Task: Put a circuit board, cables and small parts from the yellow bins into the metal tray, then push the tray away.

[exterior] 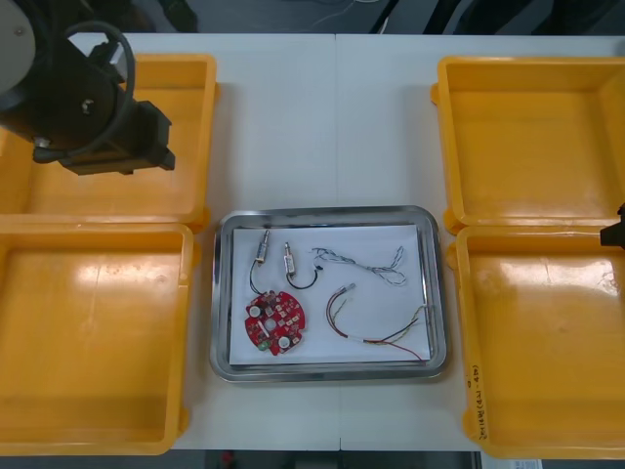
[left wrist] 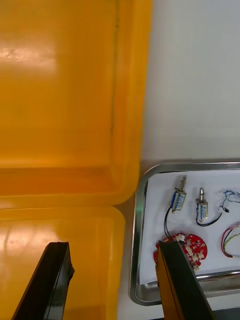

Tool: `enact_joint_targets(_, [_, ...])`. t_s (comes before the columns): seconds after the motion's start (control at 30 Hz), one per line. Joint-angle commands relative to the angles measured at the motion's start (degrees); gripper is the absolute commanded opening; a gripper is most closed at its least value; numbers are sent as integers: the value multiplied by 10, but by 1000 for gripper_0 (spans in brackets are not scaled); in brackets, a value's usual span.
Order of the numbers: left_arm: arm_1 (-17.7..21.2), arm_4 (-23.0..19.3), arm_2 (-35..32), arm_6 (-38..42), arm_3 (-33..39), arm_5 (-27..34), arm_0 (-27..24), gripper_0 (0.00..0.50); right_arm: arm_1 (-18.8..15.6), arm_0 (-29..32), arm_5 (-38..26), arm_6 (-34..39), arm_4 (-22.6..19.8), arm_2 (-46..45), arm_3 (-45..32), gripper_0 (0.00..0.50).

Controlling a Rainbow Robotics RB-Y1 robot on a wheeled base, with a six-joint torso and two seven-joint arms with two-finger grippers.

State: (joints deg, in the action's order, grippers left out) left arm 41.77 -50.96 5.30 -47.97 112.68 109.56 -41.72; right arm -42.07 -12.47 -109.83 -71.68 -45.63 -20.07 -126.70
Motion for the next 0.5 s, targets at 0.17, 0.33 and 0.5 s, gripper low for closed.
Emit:
enact_joint_targets(0.17, [53, -9, -78, -68, 13, 4, 73, 500, -17, 7, -2, 17, -17, -9, -20, 500])
enact_joint_targets(0.33, [60, -12, -113, -80, 32, 4, 112, 500, -33, 7, -2, 21, -22, 20, -42, 500])
enact_joint_targets(0.5, [61, -17, -144, -89, 61, 4, 155, 500, -50, -3, -2, 26, -53, 52, -64, 500])
